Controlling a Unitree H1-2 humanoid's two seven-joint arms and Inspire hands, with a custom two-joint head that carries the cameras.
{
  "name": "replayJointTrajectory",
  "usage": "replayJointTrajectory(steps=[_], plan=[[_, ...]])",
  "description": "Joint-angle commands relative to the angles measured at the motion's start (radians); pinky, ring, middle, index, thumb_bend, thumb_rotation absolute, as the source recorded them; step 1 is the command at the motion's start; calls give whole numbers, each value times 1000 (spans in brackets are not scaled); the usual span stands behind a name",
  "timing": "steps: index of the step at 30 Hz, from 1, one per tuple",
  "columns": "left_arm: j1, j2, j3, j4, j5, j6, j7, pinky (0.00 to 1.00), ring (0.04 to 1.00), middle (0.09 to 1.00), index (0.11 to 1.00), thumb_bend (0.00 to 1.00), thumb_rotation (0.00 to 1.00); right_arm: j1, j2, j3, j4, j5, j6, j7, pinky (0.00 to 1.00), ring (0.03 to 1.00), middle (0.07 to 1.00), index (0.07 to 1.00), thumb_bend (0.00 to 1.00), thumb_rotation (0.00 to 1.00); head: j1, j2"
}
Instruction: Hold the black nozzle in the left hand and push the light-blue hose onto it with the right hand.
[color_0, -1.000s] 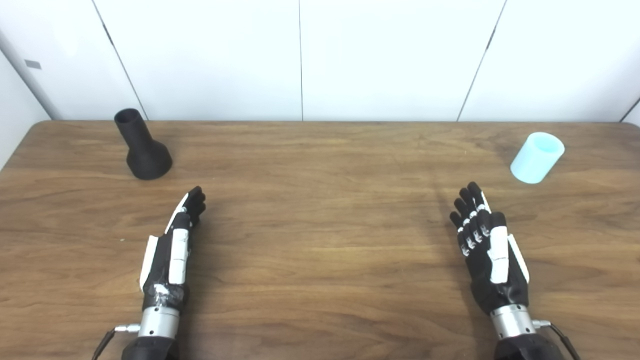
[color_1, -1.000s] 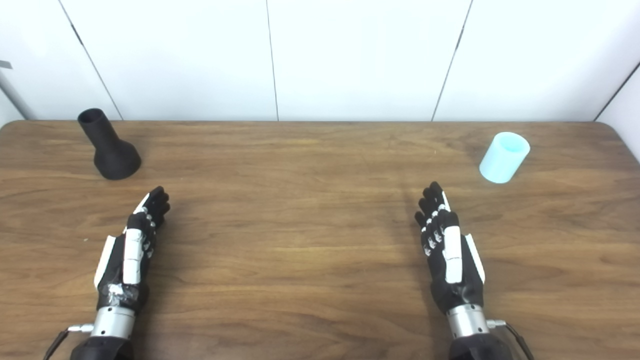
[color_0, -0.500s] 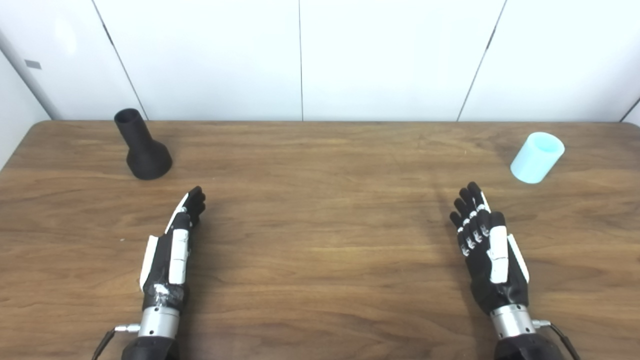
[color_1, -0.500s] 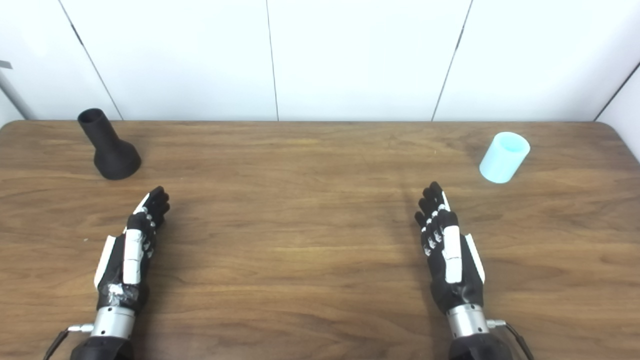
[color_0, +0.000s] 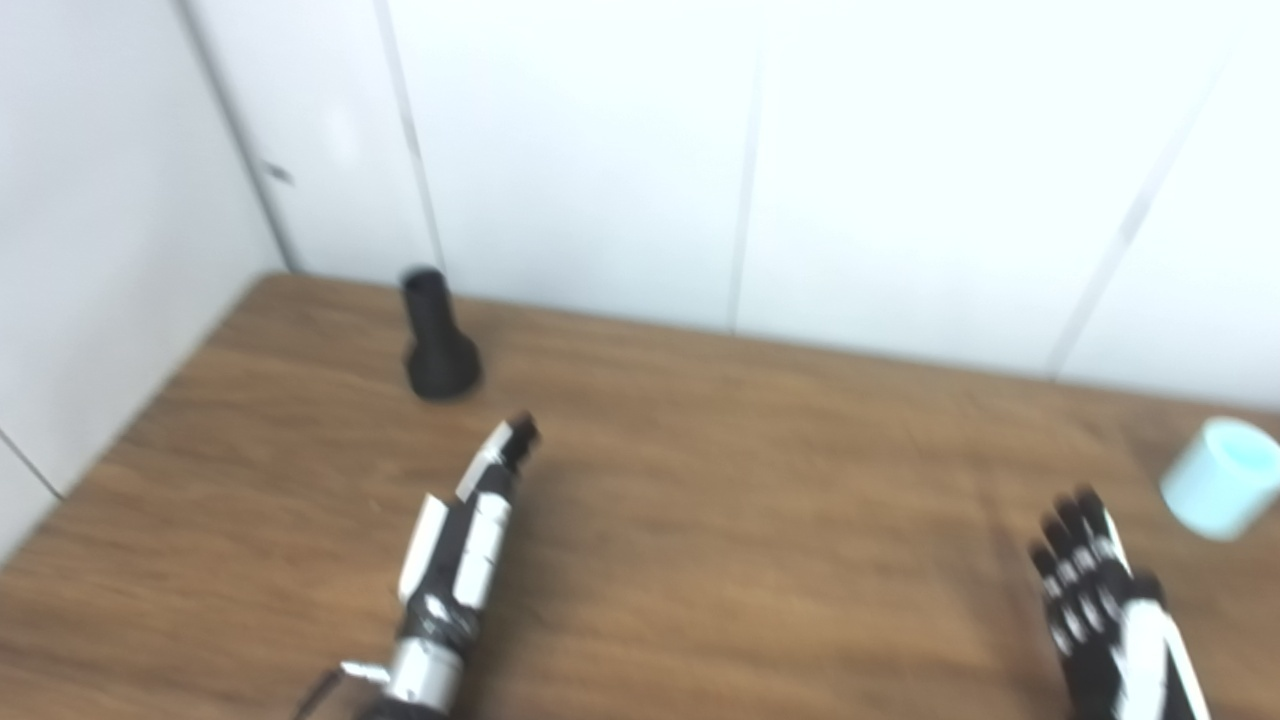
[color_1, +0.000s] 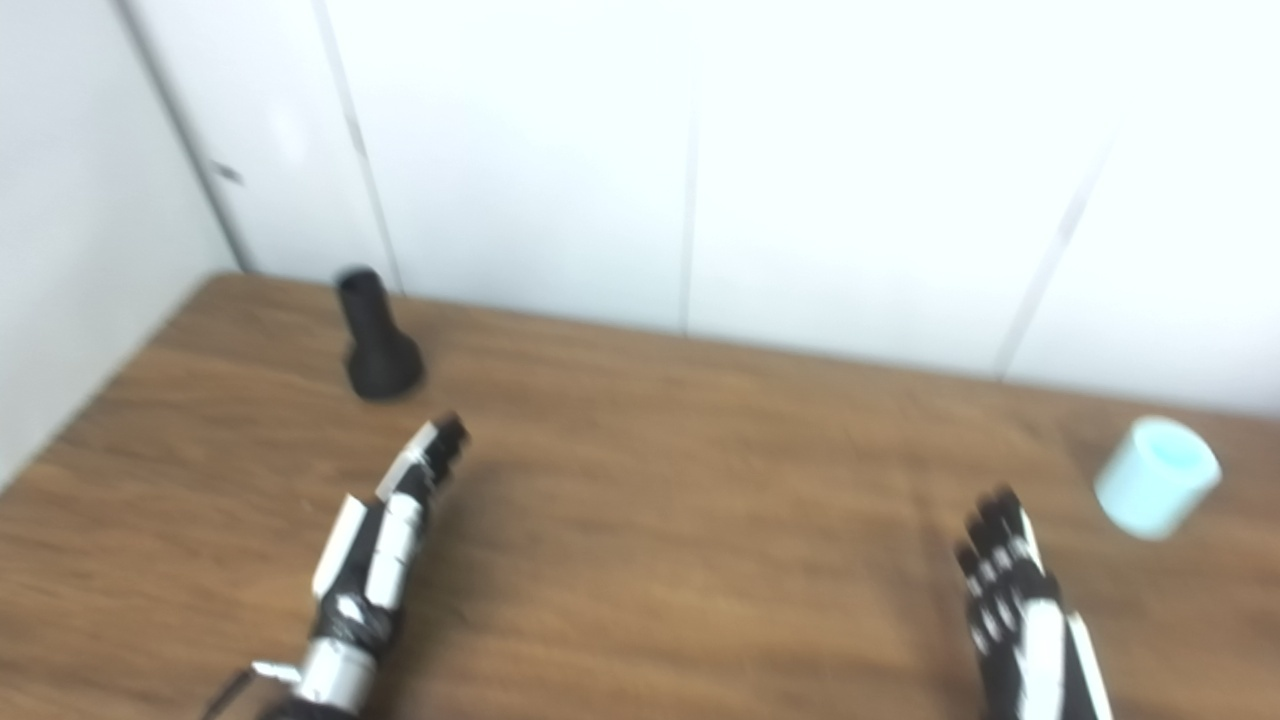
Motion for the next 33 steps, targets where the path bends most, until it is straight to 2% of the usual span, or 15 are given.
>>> replayJointTrajectory(steps=[1, 4, 7, 10, 12, 13, 15, 16, 18, 19, 21, 23, 25, 27, 33], plan=[[27, -32, -17, 106, -3, -48, 14, 1000, 974, 934, 941, 585, 1000, 53, -1, -5, 119, 6, -20, 17, 1000, 1000, 1000, 1000, 639, 1000, 15, -13], [19, -35, -19, 133, 6, -80, 17, 971, 953, 928, 931, 547, 1000, 51, -7, -4, 124, -1, -22, 19, 1000, 1000, 1000, 1000, 673, 989, 28, -25], [16, -33, -25, 144, 24, -100, 24, 953, 945, 924, 928, 500, 1000, 53, -7, -6, 122, 2, -25, 22, 1000, 1000, 1000, 1000, 658, 971, 25, -25], [16, -36, -26, 146, 36, -104, 33, 958, 952, 924, 932, 487, 1000, 53, -9, -8, 126, 3, -30, 26, 1000, 1000, 1000, 1000, 663, 957, 14, -23], [18, -33, -27, 145, 64, -104, 47, 940, 938, 915, 924, 523, 995, 53, -7, -10, 129, 8, -33, 28, 1000, 1000, 1000, 1000, 659, 944, -1, -22], [18, -33, -26, 143, 71, -96, 52, 943, 937, 914, 922, 542, 974, 53, -4, -10, 129, 11, -31, 27, 1000, 997, 995, 998, 663, 935, -6, -22], [19, -35, -21, 142, 73, -90, 56, 958, 940, 910, 915, 536, 863, 53, -4, -7, 132, 8, -31, 30, 1000, 998, 994, 999, 686, 930, -15, -22], [20, -42, -12, 139, 64, -88, 63, 959, 940, 910, 915, 535, 859, 51, -2, -7, 133, 12, -29, 30, 1000, 999, 994, 999, 686, 931, -19, -21], [23, -53, 2, 129, 64, -86, 83, 945, 925, 898, 902, 548, 663, 50, -1, -9, 135, 13, -24, 28, 1000, 999, 989, 996, 701, 914, -24, -15], [24, -58, 9, 123, 53, -89, 87, 933, 922, 901, 904, 557, 615, 49, -1, -9, 135, 11, -23, 25, 1000, 997, 986, 994, 712, 914, -25, -12], [23, -64, 29, 107, 33, -88, 96, 973, 943, 919, 919, 581, 486, 48, -2, -9, 133, 11, -25, 27, 1000, 999, 985, 997, 714, 917, -26, -11], [8, -56, 50, 100, 45, -97, 114, 967, 939, 925, 928, 616, 416, 48, -2, -9, 132, 17, -27, 32, 1000, 1000, 990, 1000, 708, 921, -26, -11], [-20, -34, 71, 118, 53, -133, 129, 972, 944, 929, 935, 668, 346, 46, -3, -7, 135, 16, -29, 34, 1000, 1000, 991, 1000, 692, 928, -29, -9], [-50, -17, 91, 125, 84, -150, 157, 928, 921, 913, 914, 718, 330, 45, -2, -5, 137, 10, -28, 33, 1000, 1000, 996, 1000, 681, 938, -31, -11], [-154, 44, 182, 97, 74, -74, 206, 893, 897, 896, 913, 787, 329, 42, 1, -3, 145, 13, -25, 34, 1000, 1000, 994, 1000, 653, 943, -41, -12]])
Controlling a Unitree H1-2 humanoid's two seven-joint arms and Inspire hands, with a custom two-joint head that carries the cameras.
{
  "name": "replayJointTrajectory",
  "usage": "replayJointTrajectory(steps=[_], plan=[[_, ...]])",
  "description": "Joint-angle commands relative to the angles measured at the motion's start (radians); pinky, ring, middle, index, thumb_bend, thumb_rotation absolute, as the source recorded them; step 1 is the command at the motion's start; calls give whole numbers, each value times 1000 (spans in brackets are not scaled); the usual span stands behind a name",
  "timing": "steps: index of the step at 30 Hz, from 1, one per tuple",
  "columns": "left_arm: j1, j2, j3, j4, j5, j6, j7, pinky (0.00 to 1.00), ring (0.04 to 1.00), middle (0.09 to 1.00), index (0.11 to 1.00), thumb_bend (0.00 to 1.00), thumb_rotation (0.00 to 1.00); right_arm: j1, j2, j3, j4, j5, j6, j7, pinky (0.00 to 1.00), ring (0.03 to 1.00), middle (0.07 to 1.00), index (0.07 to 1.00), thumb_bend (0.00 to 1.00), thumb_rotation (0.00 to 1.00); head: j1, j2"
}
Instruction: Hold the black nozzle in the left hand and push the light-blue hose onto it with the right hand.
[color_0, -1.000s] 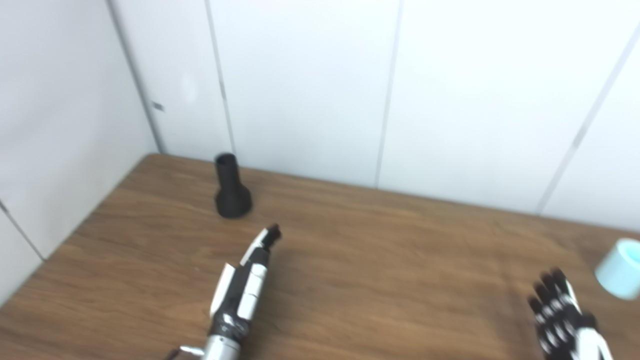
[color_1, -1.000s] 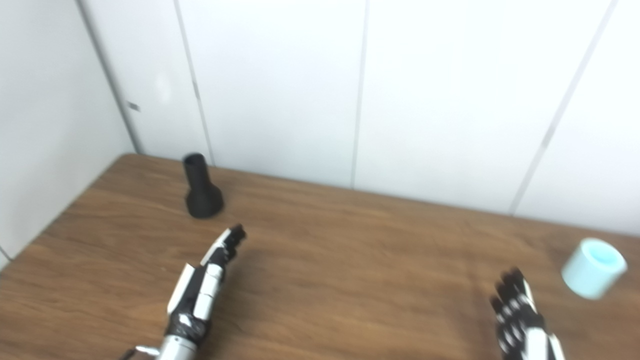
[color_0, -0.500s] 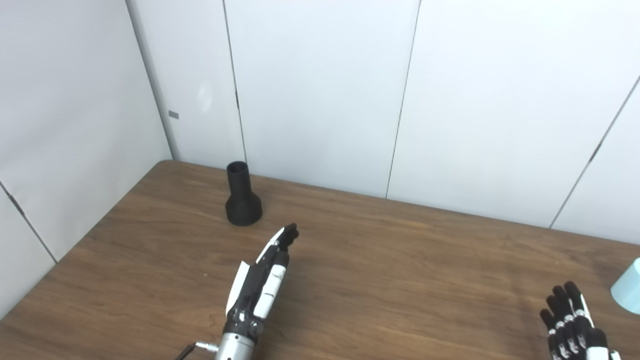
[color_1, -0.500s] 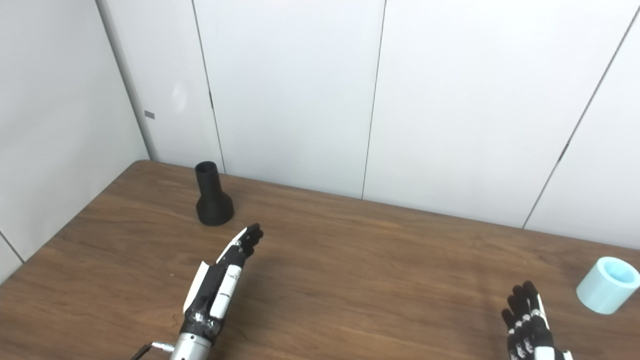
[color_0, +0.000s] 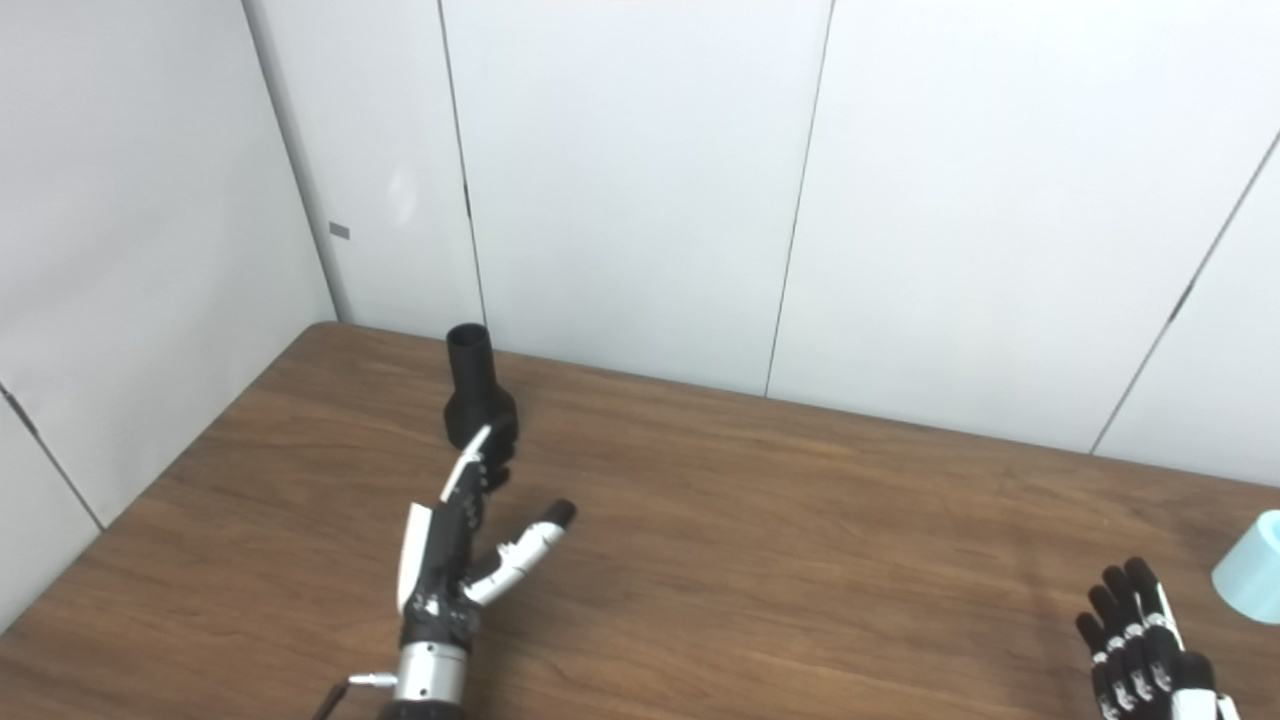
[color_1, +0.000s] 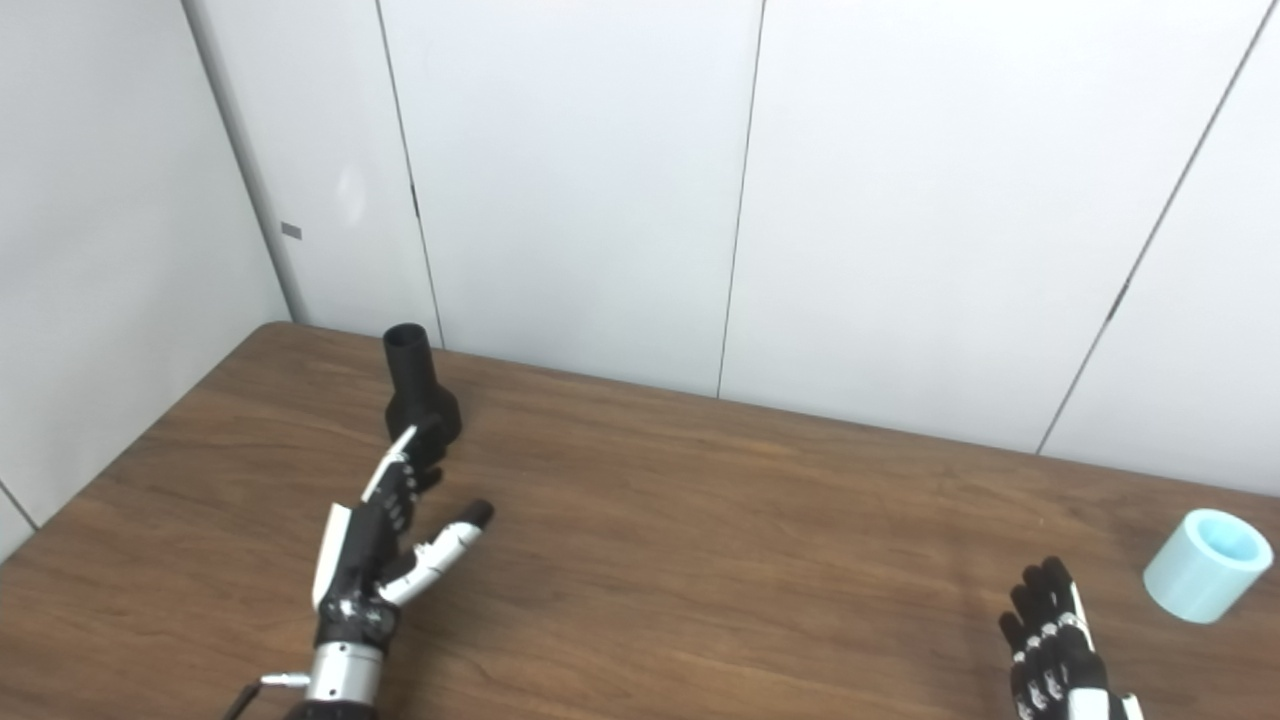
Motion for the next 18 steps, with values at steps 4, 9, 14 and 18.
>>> replayJointTrajectory(steps=[4, 9, 14, 18], plan=[[-99, 71, 73, 13, 19, 27, 68, 868, 865, 870, 892, 802, 294, 64, 10, 1, 126, -4, -22, 12, 1000, 1000, 992, 1000, 659, 922, -3, 2], [-152, 118, 103, 60, 1, 49, 89, 928, 875, 885, 900, 793, 296, 63, 10, 6, 128, 7, -4, 23, 1000, 1000, 987, 1000, 656, 905, 1, -2], [-204, 153, 113, 167, 21, 20, 116, 932, 874, 885, 896, 819, 238, 60, 11, 5, 129, 11, 7, 24, 1000, 1000, 988, 1000, 627, 901, 1, -2], [-249, 180, 105, 262, 34, -12, 133, 890, 855, 869, 884, 828, 168, 58, 6, 3, 133, 7, 2, 26, 1000, 1000, 986, 1000, 618, 913, 6, 6]])
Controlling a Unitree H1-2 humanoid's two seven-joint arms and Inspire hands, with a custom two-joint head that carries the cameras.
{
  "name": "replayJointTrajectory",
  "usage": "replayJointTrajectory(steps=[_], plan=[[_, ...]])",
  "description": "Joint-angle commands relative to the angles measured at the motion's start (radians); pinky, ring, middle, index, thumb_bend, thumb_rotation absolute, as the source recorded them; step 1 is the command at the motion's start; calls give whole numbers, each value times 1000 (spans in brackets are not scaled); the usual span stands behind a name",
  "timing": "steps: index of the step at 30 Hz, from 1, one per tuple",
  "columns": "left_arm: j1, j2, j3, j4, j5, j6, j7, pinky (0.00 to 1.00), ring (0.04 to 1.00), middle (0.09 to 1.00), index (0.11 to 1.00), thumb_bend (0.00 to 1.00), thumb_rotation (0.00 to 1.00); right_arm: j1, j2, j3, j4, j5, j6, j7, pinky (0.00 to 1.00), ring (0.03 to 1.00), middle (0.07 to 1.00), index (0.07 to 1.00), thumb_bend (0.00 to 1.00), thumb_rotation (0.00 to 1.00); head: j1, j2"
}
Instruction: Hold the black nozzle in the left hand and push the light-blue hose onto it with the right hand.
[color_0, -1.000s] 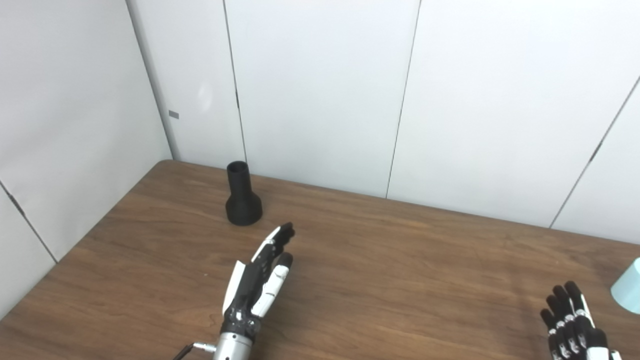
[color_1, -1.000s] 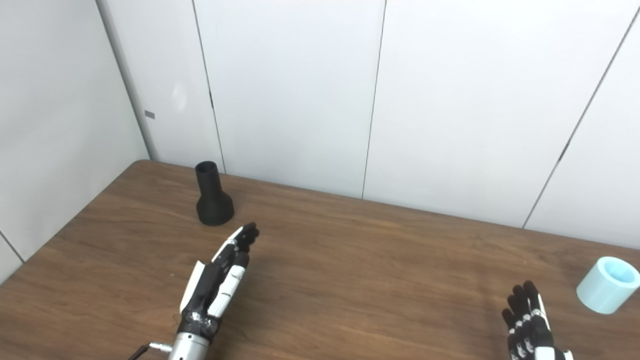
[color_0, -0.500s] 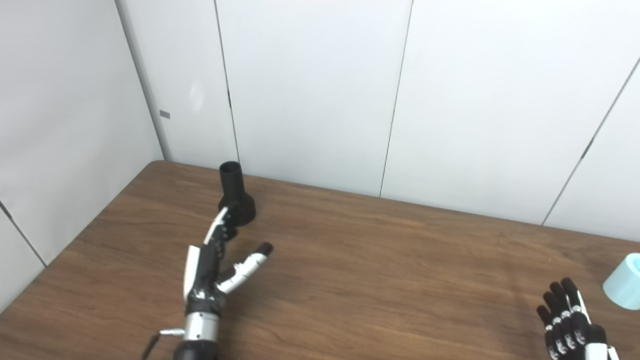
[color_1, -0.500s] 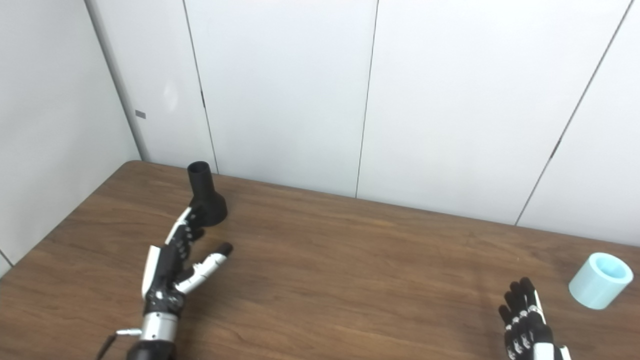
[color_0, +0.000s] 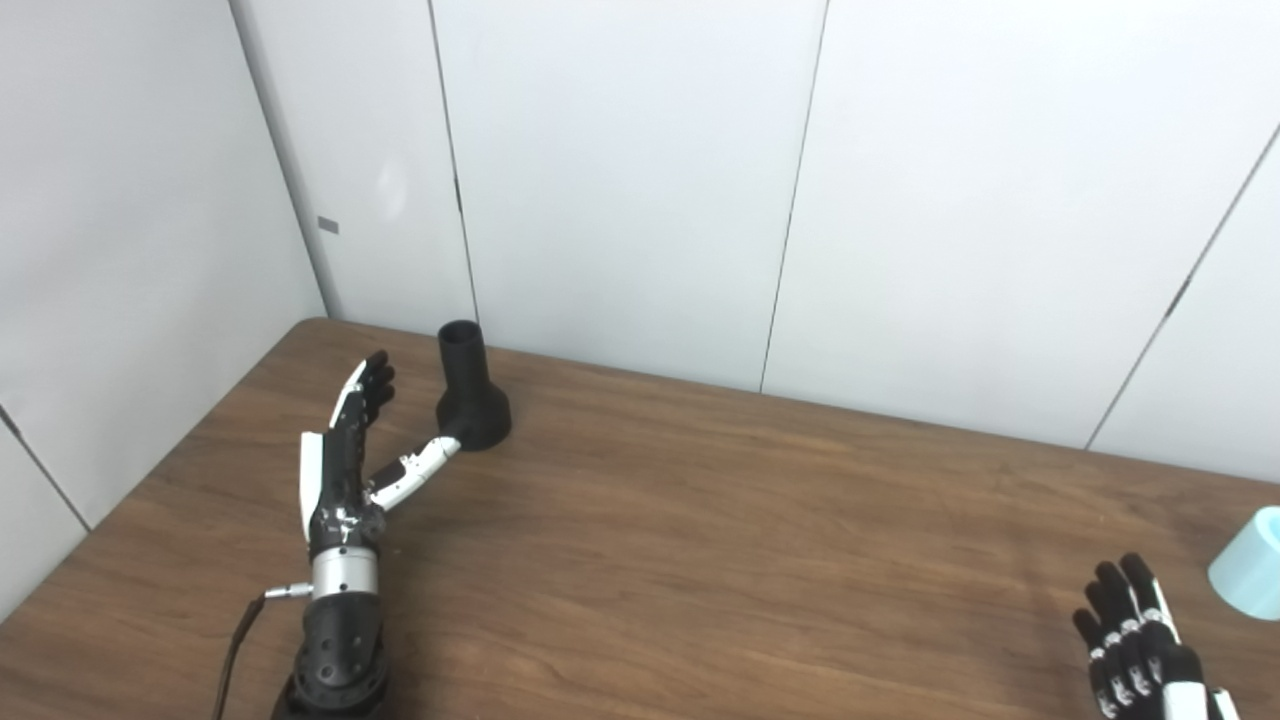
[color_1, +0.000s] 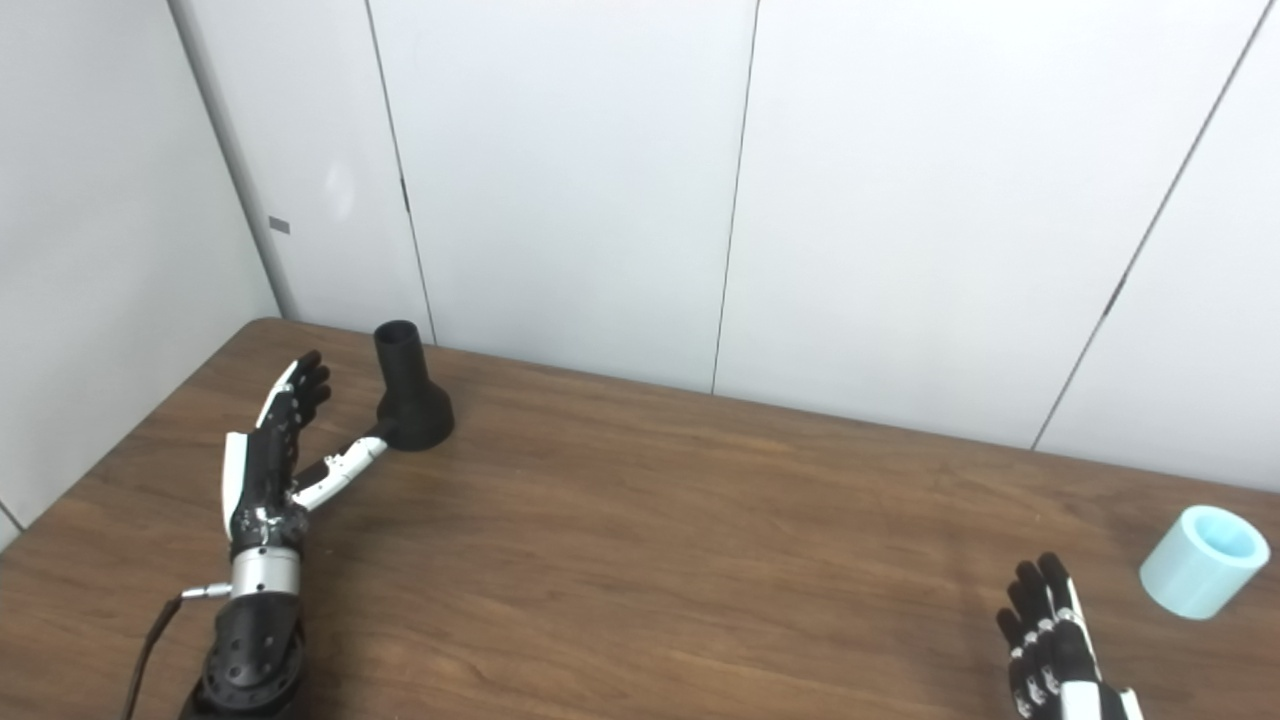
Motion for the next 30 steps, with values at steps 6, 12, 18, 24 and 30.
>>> replayJointTrajectory(steps=[6, 12, 18, 24, 30], plan=[[-104, 86, -65, 34, 73, 40, -11, 930, 911, 904, 925, 830, 254, 75, 1, 11, 105, -23, 24, 3, 982, 997, 974, 999, 657, 973, 5, 10], [-133, 140, -171, -53, 210, 347, -68, 951, 991, 974, 940, 896, 522, 83, 6, 12, 86, -50, 28, -7, 949, 959, 928, 972, 698, 1000, 7, 19], [-175, 190, -254, -20, 319, 407, -69, 971, 1000, 989, 962, 932, 551, 84, -3, 22, 89, -53, 27, 6, 971, 961, 926, 974, 702, 1000, 5, 24], [-218, 226, -308, 37, 405, 411, -43, 999, 970, 939, 931, 964, 541, 87, -9, 28, 80, -58, 33, 14, 988, 974, 935, 979, 707, 1000, 5, 27], [-246, 235, -322, 78, 442, 450, -35, 1000, 966, 932, 924, 966, 552, 91, -7, 28, 71, -66, 41, 12, 981, 970, 935, 981, 706, 1000, 4, 31]])
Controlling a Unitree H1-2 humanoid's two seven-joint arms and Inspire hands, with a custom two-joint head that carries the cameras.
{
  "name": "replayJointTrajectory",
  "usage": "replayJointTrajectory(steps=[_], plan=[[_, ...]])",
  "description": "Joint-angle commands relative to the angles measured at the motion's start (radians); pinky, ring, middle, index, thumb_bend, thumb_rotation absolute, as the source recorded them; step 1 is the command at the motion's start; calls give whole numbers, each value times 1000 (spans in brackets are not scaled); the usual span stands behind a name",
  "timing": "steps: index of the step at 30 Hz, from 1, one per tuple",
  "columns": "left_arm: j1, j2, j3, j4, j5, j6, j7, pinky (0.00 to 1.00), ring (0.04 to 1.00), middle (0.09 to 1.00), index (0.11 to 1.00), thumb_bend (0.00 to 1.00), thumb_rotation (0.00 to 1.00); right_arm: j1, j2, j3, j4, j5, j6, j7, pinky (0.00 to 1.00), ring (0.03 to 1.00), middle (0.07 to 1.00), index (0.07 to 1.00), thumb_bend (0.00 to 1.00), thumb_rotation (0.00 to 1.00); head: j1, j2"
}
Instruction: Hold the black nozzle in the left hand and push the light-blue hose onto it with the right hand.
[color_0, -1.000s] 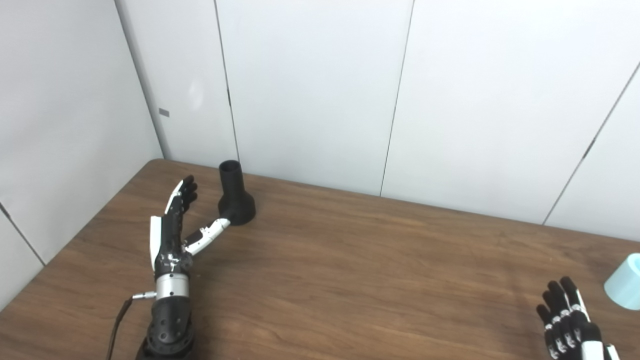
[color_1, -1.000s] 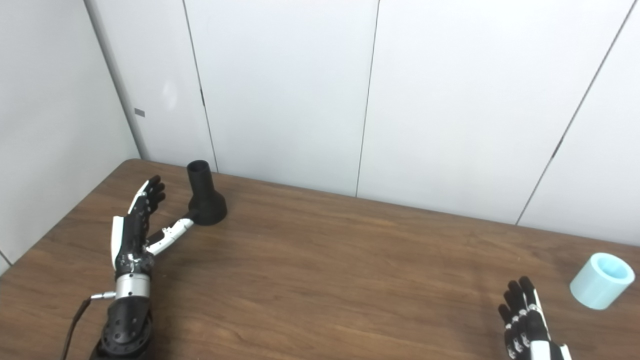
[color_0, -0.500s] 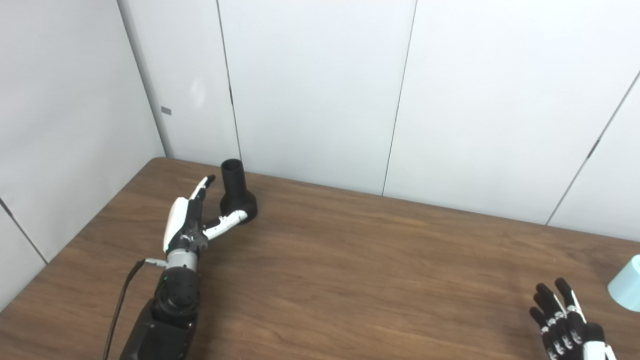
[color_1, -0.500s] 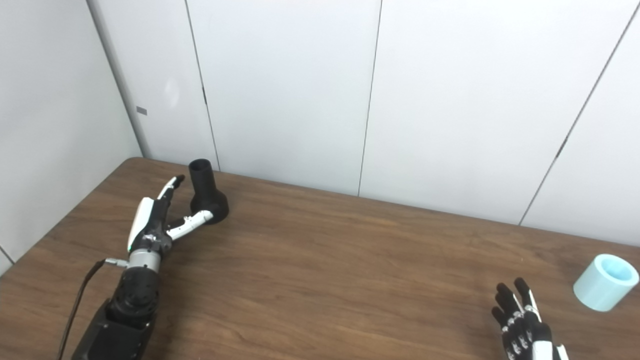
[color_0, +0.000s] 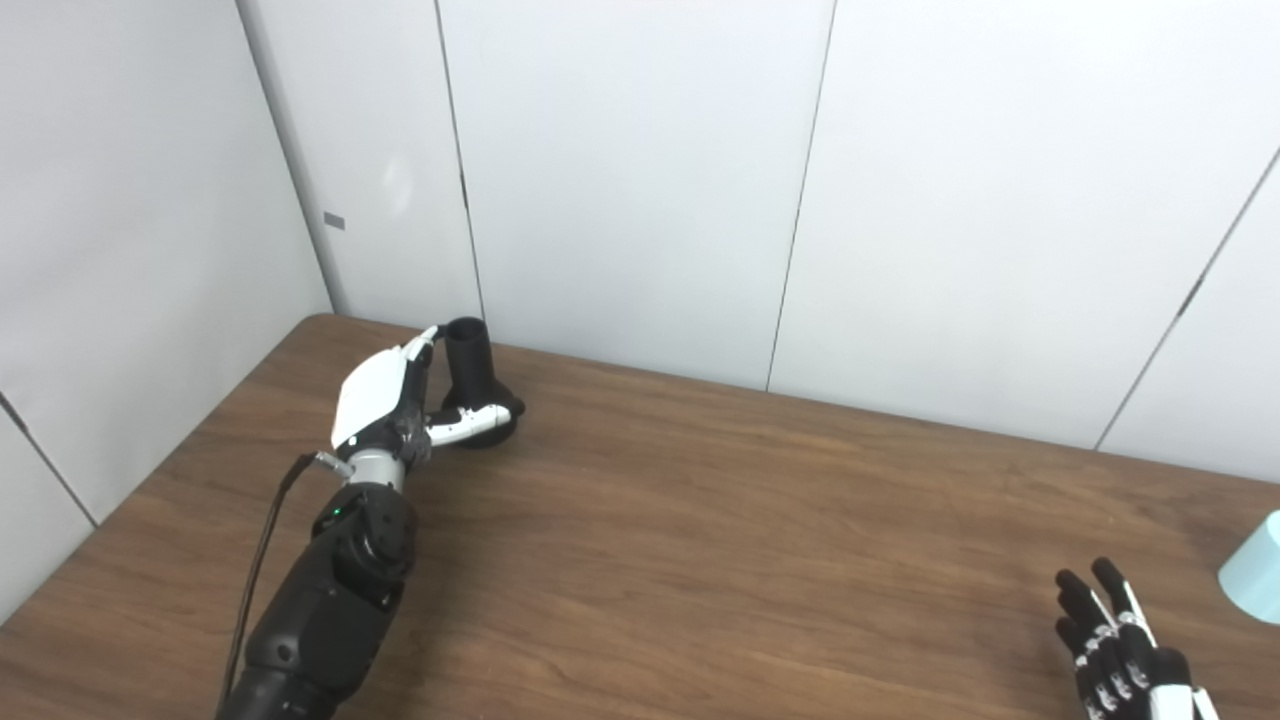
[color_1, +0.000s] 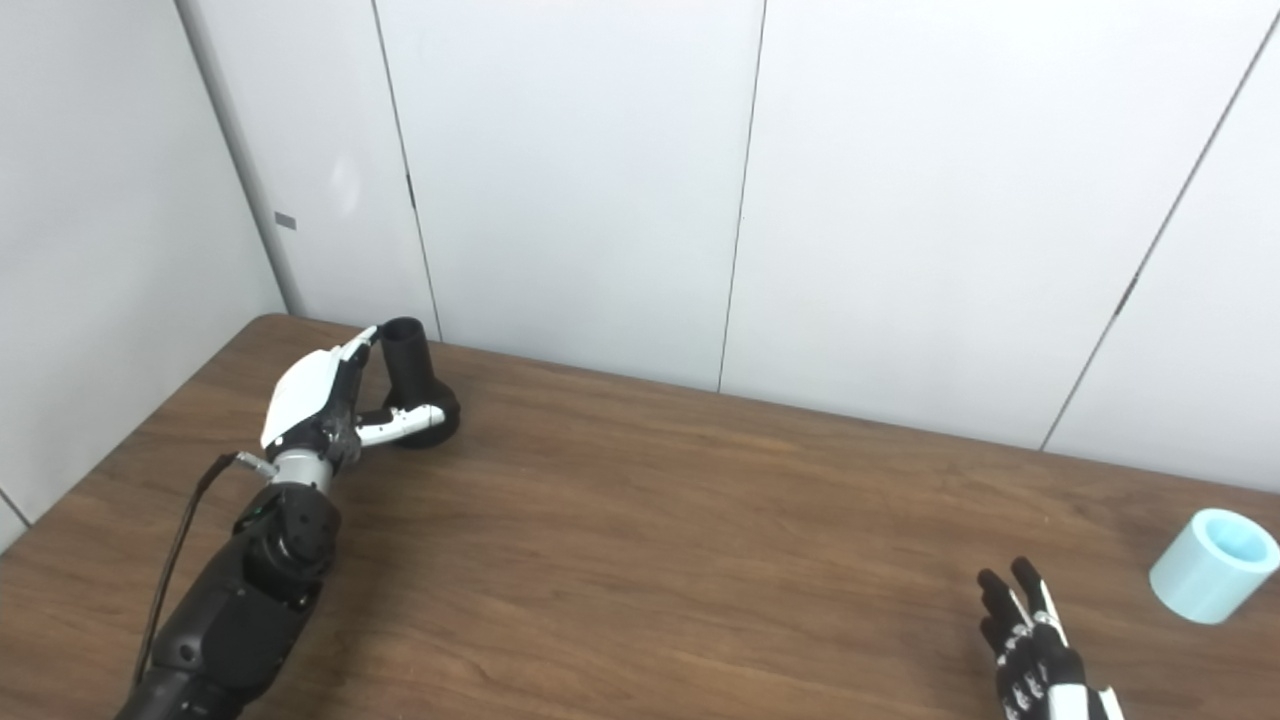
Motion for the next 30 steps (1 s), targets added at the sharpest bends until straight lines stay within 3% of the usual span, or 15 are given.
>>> replayJointTrajectory(steps=[1, 9, 21, 26, 30], plan=[[-55, 23, 6, 6, 23, 3, 42, 1000, 963, 930, 923, 964, 551, 84, 7, 9, 81, -1, 5, 7, 978, 969, 935, 983, 700, 1000, 2, 1], [-95, 24, 10, 113, 13, -6, 91, 974, 950, 922, 904, 932, 504, 82, 9, 11, 75, -2, 9, 7, 960, 949, 911, 989, 681, 1000, 3, 3], [-132, 24, -29, 167, 3, 30, 55, 1000, 939, 891, 857, 932, 481, 84, 13, 13, 77, -50, -15, -13, 994, 962, 894, 978, 662, 1000, -7, 7], [-139, 22, -58, 166, 7, 27, 31, 1000, 927, 869, 840, 937, 503, 87, 13, 14, 69, -75, -15, -27, 1000, 1000, 917, 982, 658, 1000, -5, 9], [-155, 20, -84, 186, 12, 31, 20, 1000, 936, 875, 845, 975, 549, 91, 17, 12, 52, -59, 7, -23, 981, 968, 903, 975, 634, 1000, -6, 14]])
